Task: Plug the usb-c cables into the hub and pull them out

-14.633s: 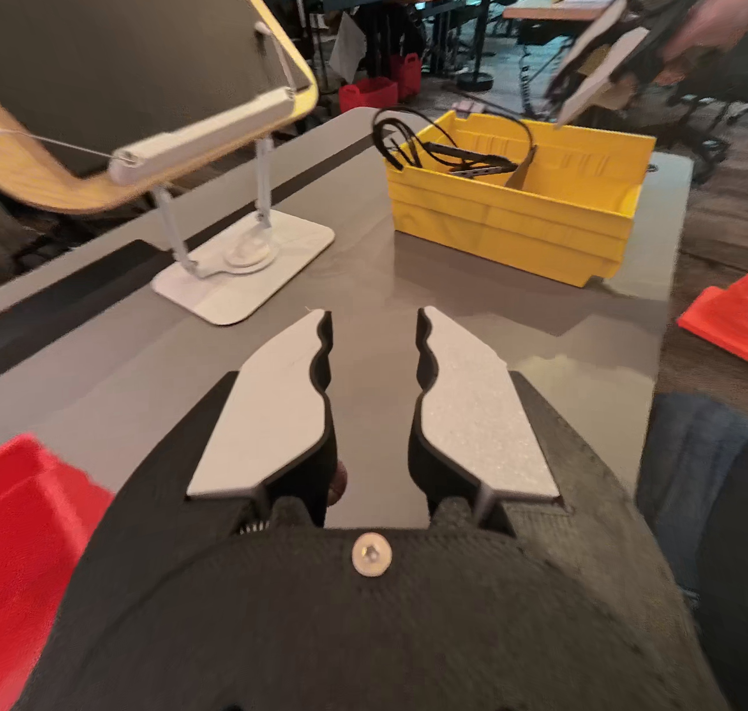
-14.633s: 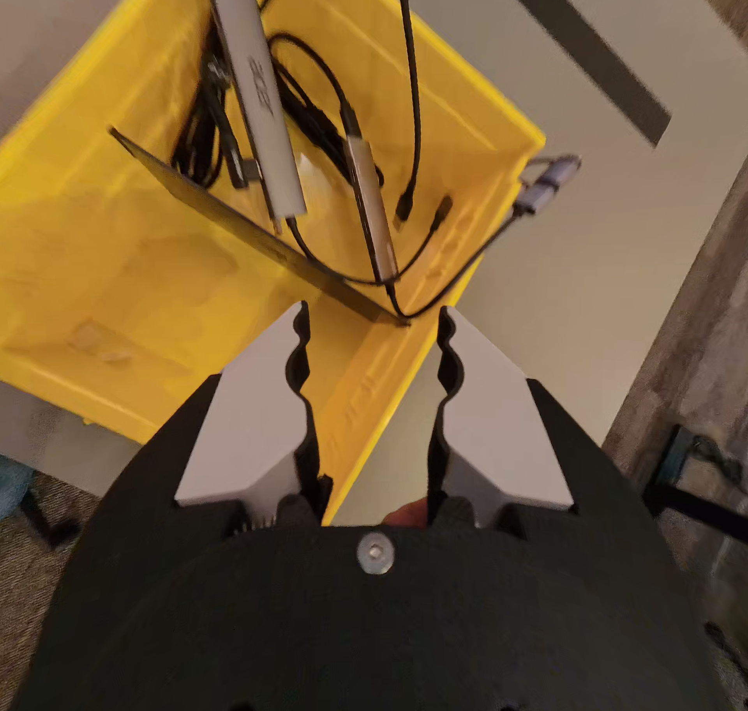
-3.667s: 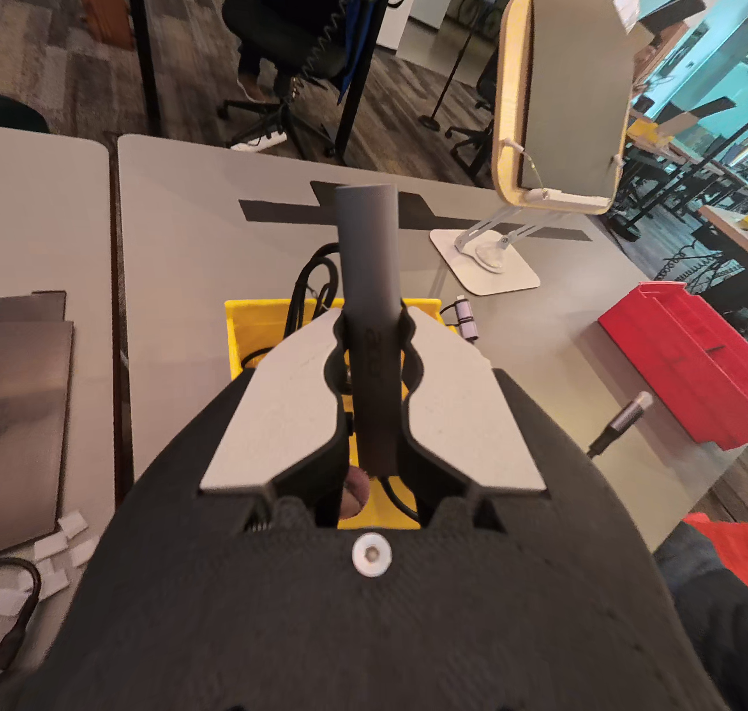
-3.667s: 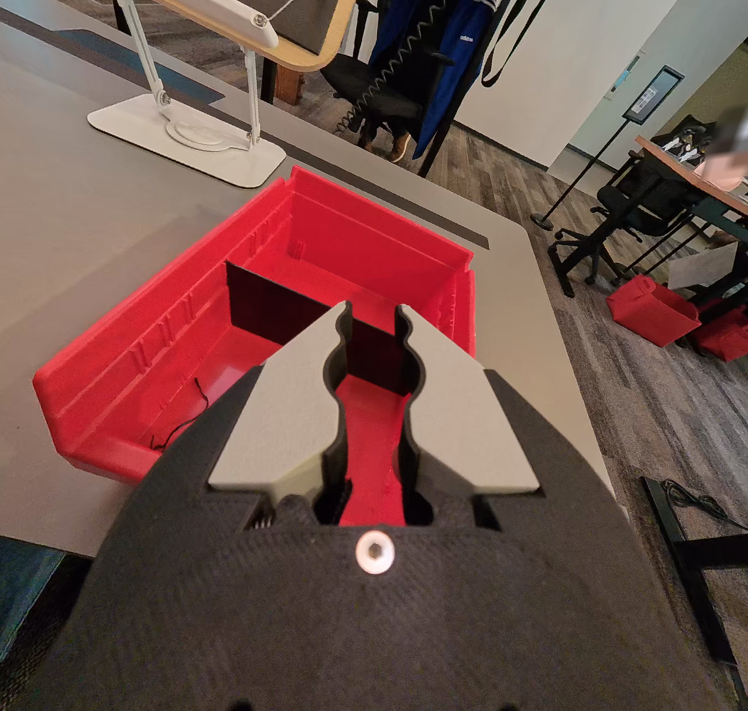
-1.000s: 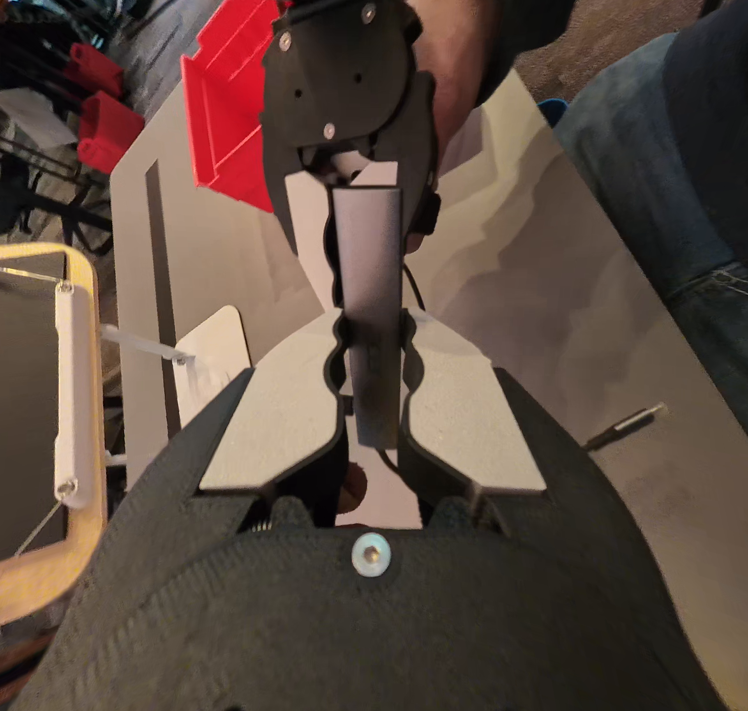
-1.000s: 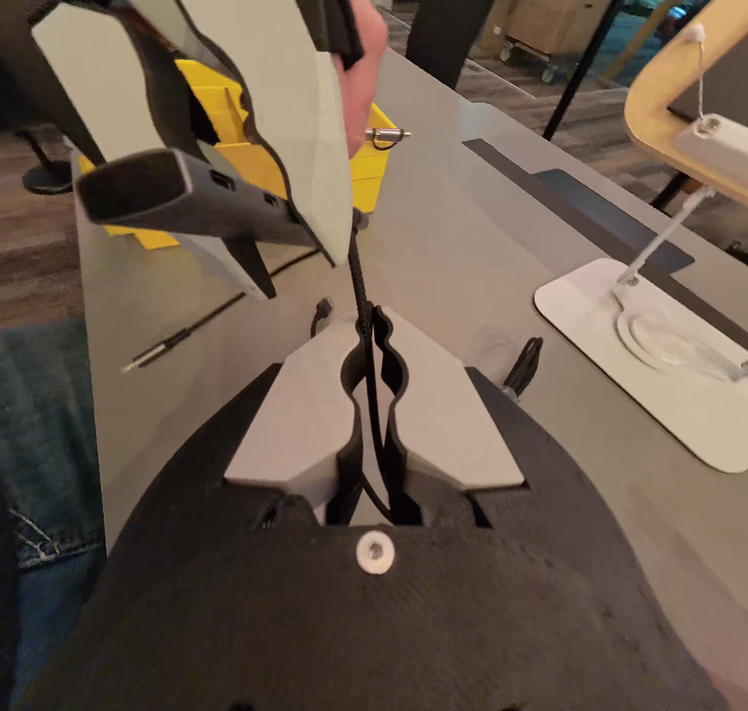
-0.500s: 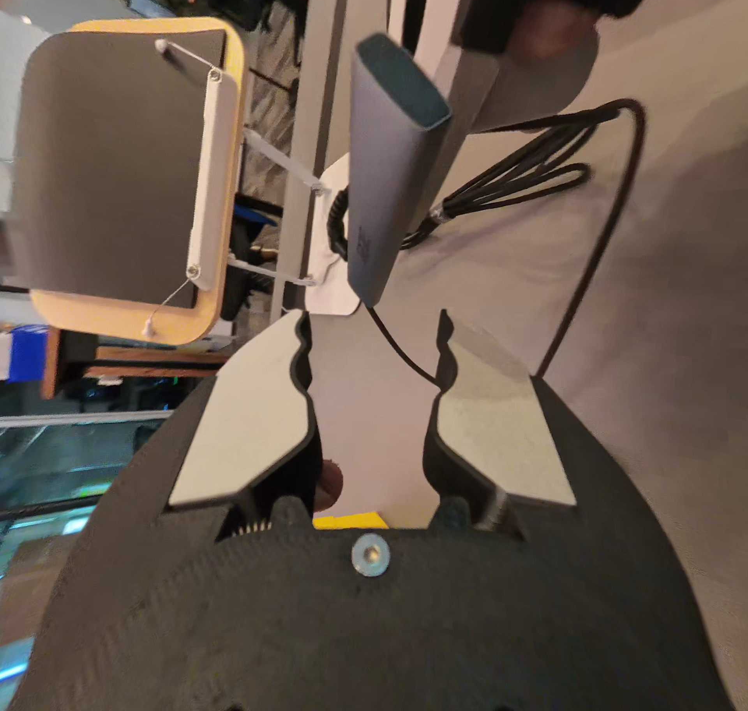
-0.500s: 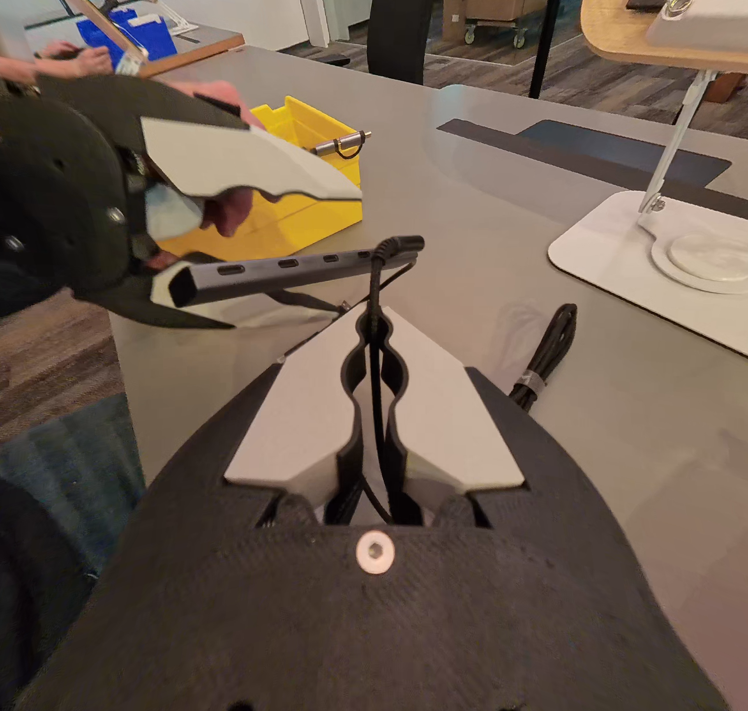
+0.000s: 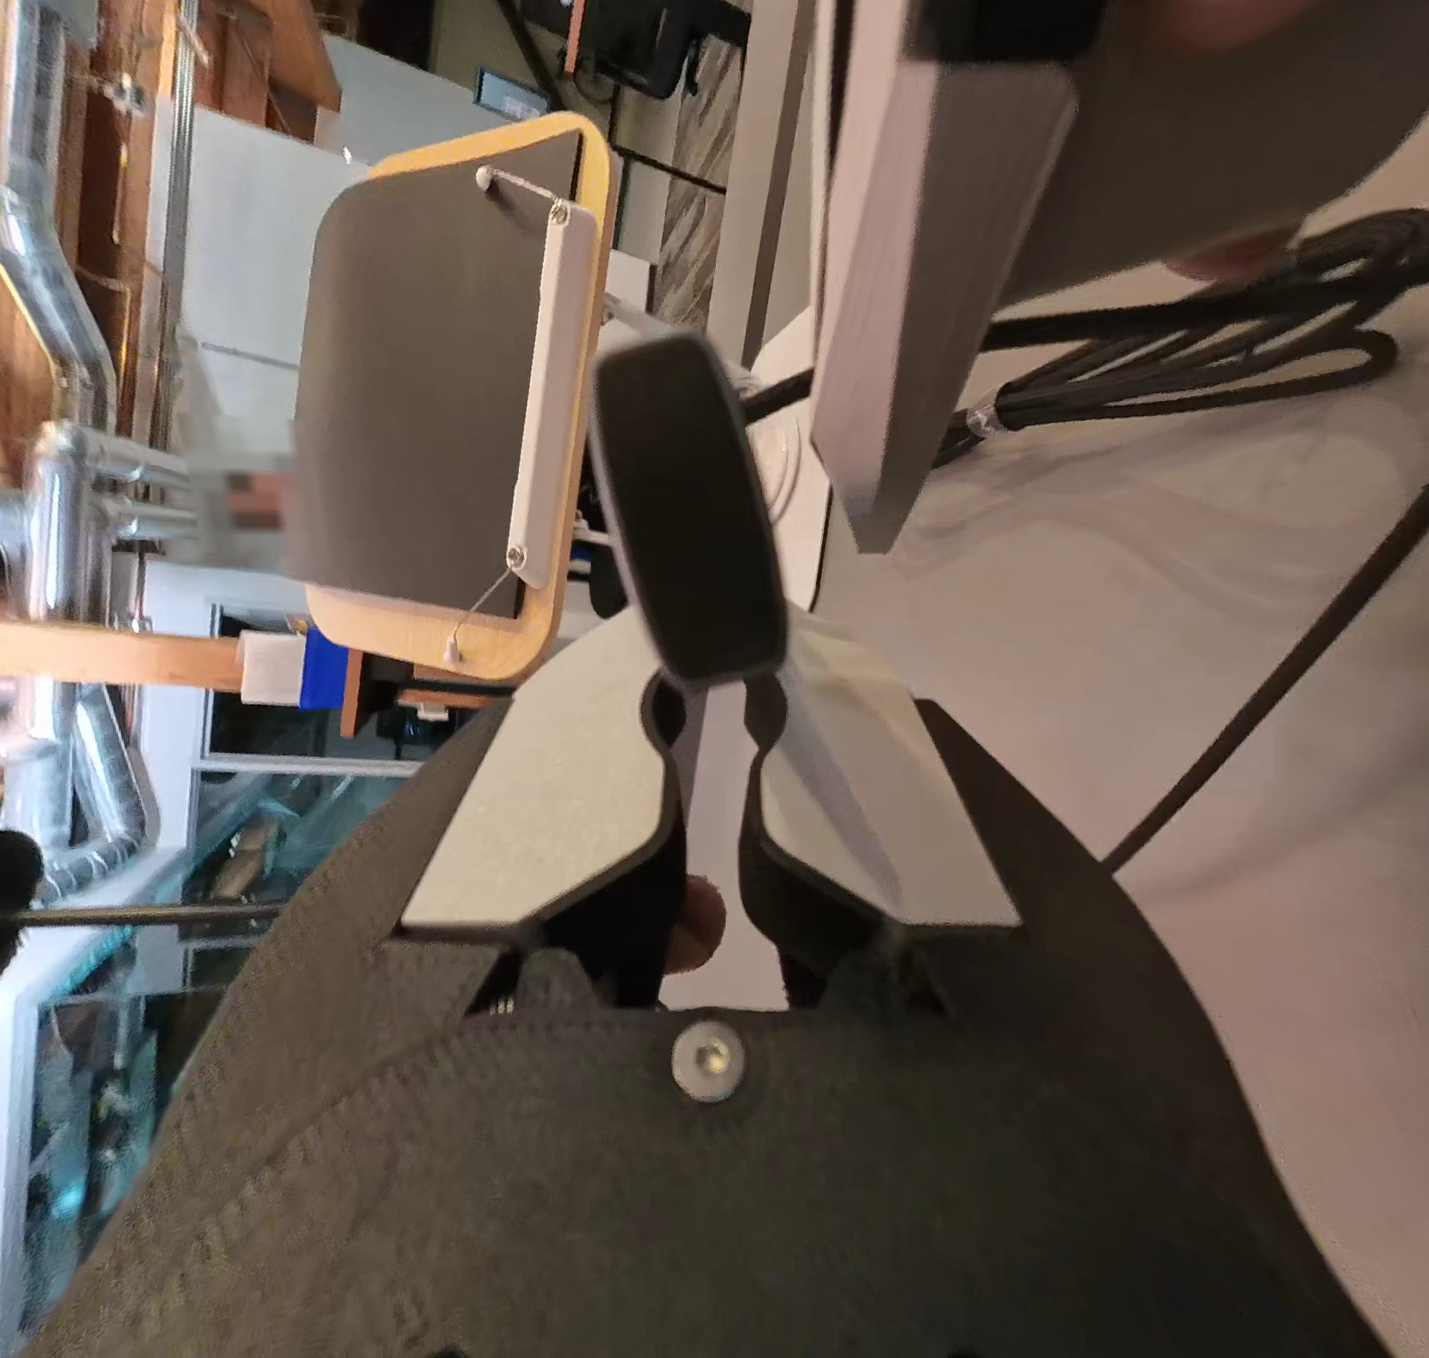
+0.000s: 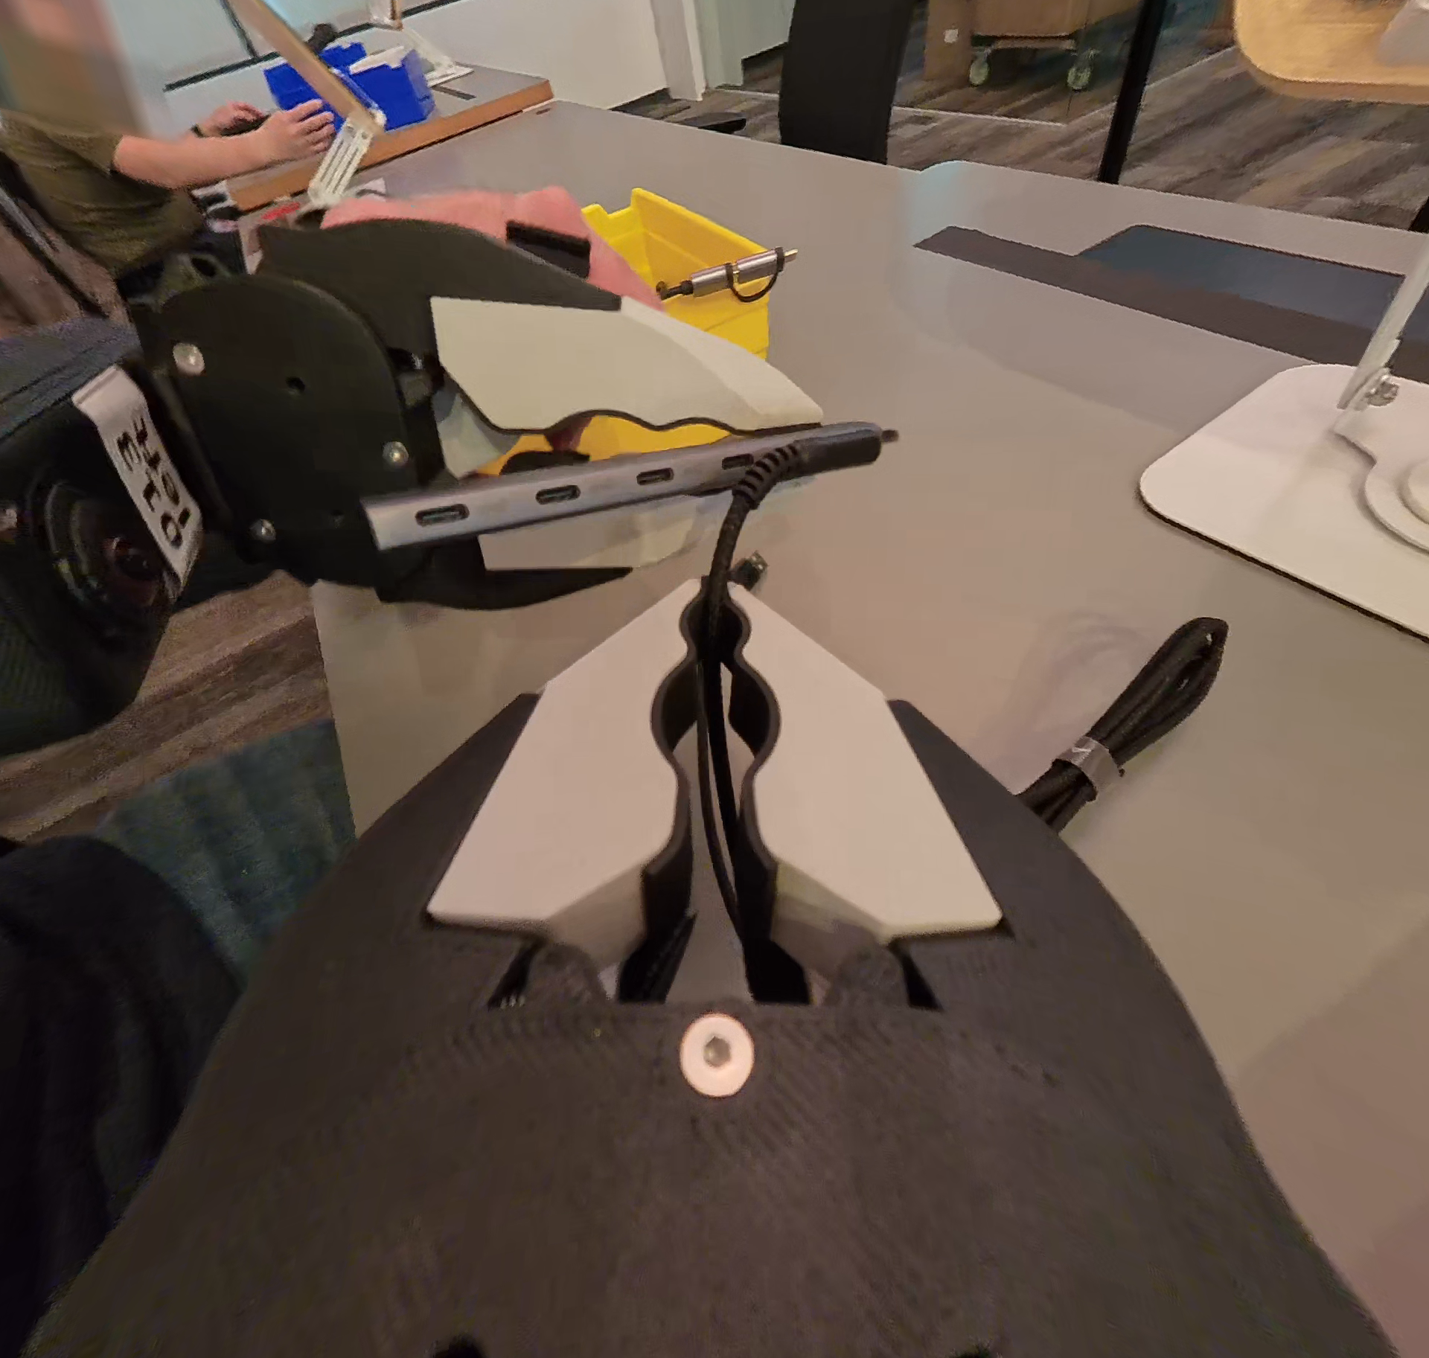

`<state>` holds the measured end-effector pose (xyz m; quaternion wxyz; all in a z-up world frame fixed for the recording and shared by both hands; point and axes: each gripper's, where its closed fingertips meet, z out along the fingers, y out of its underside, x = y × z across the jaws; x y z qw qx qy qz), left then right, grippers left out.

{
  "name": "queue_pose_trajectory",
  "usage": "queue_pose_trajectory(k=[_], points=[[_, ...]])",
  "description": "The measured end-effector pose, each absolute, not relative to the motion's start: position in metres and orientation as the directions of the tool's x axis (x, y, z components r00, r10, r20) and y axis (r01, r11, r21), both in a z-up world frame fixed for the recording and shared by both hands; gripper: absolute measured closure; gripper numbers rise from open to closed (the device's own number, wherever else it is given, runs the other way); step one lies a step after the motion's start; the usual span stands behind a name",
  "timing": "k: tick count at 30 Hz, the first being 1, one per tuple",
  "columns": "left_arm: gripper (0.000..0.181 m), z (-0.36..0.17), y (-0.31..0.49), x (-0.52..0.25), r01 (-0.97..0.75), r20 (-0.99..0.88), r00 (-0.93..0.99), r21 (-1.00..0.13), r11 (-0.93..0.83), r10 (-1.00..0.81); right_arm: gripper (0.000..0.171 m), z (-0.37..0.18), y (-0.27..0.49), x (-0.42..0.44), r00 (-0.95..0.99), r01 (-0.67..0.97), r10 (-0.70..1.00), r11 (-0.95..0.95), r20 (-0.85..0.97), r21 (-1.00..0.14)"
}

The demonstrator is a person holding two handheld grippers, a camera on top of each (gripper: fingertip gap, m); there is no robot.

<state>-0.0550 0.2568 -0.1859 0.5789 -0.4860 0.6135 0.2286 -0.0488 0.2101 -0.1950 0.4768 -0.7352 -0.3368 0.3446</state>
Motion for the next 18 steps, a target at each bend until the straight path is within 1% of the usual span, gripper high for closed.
queue_pose_trajectory(k=[2,3,6,10,11,13,18], points=[[0.171,-0.181,0.256,-0.056,-0.855,-0.947,0.104,-0.240,0.459,-0.302,0.169,-0.194,0.209,-0.046,0.525,0.190,0.838,-0.281,-0.145,-0.941],[0.171,-0.179,0.254,-0.055,-0.852,-0.950,0.081,-0.223,0.473,-0.300,0.157,-0.191,0.208,-0.045,0.519,0.193,0.846,-0.259,-0.125,-0.946],[0.172,-0.178,0.253,-0.057,-0.846,-0.962,0.002,-0.146,0.513,-0.272,0.143,-0.179,0.205,-0.042,0.481,0.198,0.872,-0.207,-0.089,-0.958],[0.172,-0.176,0.250,-0.058,-0.821,-0.963,-0.032,-0.128,0.556,-0.268,0.129,-0.170,0.211,-0.034,0.473,0.200,0.880,-0.167,-0.054,-0.965],[0.172,-0.176,0.248,-0.057,-0.810,-0.961,-0.035,-0.134,0.571,-0.276,0.127,-0.169,0.212,-0.034,0.460,0.208,0.887,-0.159,-0.047,-0.965],[0.172,-0.174,0.242,-0.054,-0.784,-0.966,-0.076,-0.095,0.613,-0.247,0.122,-0.170,0.210,-0.038,0.412,0.210,0.910,-0.149,-0.051,-0.966],[0.172,-0.173,0.228,-0.050,-0.725,-0.963,-0.149,-0.048,0.687,-0.225,0.122,-0.174,0.204,-0.048,0.323,0.224,0.946,-0.112,-0.035,-0.968]])
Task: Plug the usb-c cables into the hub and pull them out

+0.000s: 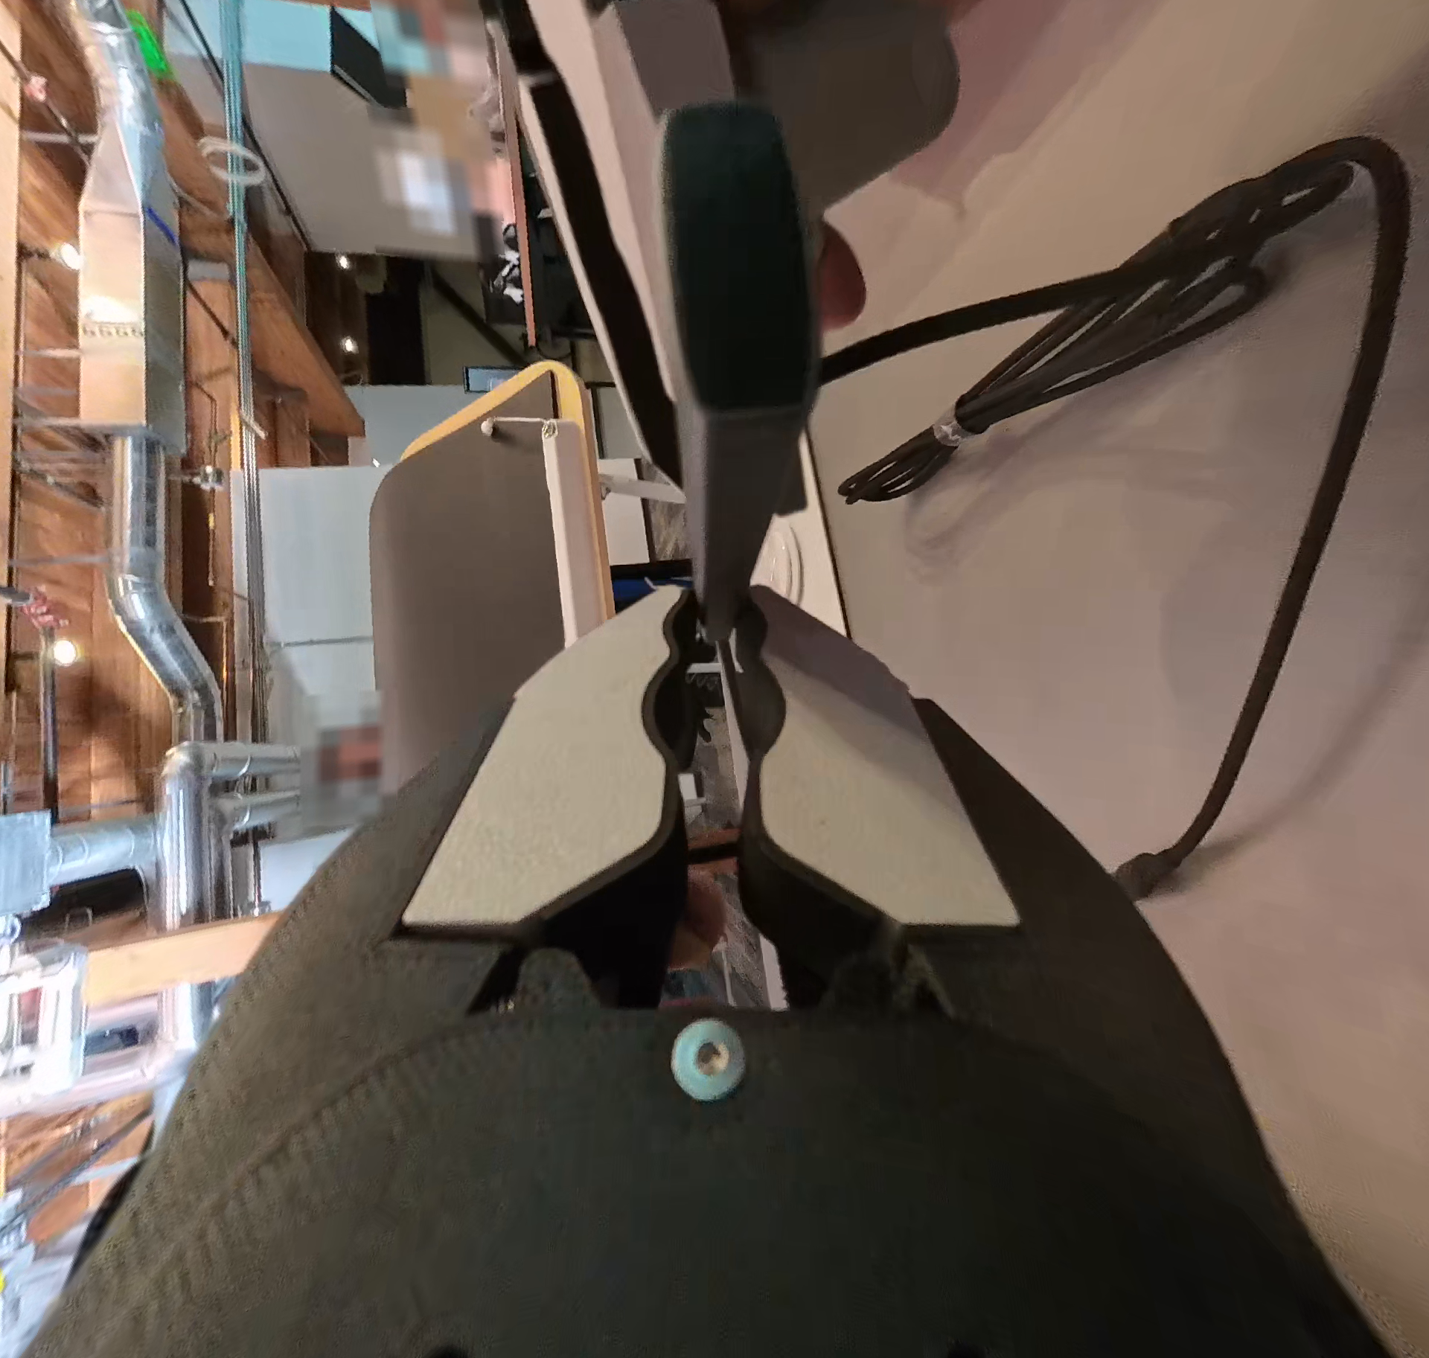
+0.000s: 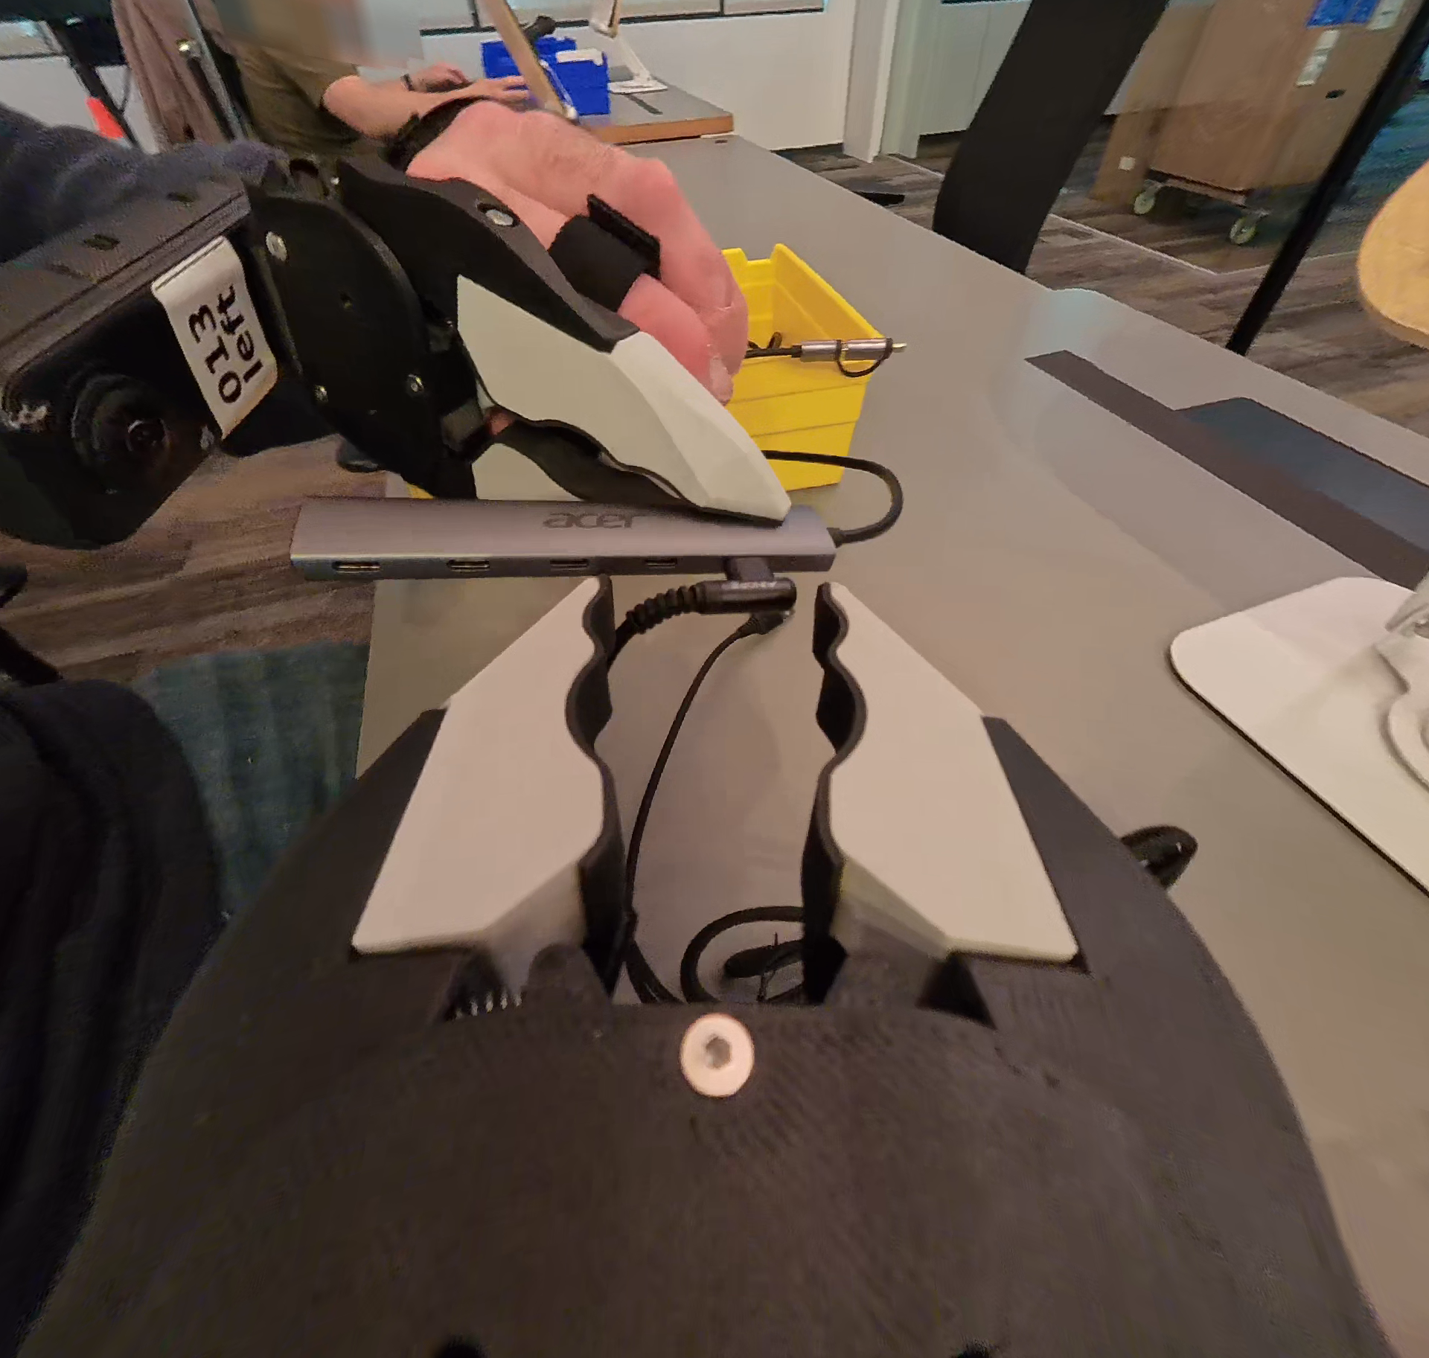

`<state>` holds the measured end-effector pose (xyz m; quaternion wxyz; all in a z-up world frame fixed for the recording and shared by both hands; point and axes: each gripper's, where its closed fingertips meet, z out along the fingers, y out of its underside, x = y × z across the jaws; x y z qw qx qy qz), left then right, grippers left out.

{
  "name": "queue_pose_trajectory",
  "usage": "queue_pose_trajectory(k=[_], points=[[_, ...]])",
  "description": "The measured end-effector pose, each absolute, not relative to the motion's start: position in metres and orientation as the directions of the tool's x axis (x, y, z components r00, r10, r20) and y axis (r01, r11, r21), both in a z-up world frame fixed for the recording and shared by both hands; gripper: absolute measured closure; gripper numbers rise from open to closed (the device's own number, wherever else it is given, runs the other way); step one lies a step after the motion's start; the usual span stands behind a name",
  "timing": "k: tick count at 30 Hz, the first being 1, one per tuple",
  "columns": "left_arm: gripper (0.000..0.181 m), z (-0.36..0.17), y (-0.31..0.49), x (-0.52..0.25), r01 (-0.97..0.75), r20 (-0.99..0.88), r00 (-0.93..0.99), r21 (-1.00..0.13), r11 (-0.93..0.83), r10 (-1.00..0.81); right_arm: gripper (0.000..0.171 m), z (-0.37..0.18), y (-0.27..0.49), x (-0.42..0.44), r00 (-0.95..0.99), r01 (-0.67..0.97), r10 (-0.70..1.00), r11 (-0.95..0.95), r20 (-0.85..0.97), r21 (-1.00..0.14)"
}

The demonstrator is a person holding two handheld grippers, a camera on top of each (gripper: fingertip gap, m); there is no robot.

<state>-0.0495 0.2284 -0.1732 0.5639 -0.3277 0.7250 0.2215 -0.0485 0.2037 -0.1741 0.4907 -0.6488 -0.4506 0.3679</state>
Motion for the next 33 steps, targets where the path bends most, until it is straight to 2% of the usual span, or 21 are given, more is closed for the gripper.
queue_pose_trajectory(k=[4,10,15,21,26,33], points=[[0.172,-0.173,0.224,-0.051,-0.701,-0.955,-0.172,-0.052,0.711,-0.240,0.128,-0.174,0.198,-0.052,0.277,0.228,0.961,-0.078,-0.012,-0.971],[0.171,-0.167,0.218,-0.049,-0.671,-0.945,-0.124,-0.145,0.727,-0.302,0.129,-0.167,0.193,-0.049,0.231,0.170,0.973,-0.049,-0.009,-0.984],[0.172,-0.163,0.216,-0.047,-0.650,-0.926,-0.049,-0.256,0.716,-0.375,0.123,-0.160,0.188,-0.048,0.179,0.107,0.984,-0.039,-0.020,-0.994],[0.172,-0.157,0.214,-0.047,-0.617,-0.901,0.012,-0.348,0.706,-0.434,0.128,-0.150,0.187,-0.048,0.177,0.027,0.983,-0.053,-0.048,-0.998],[0.172,-0.160,0.214,-0.047,-0.619,-0.889,0.022,-0.372,0.692,-0.458,0.135,-0.152,0.190,-0.048,0.202,0.006,0.974,-0.102,-0.099,-0.995],[0.170,-0.163,0.215,-0.045,-0.634,-0.871,0.057,-0.410,0.656,-0.489,0.137,-0.153,0.194,-0.046,0.217,-0.036,0.964,-0.148,-0.153,-0.988]])
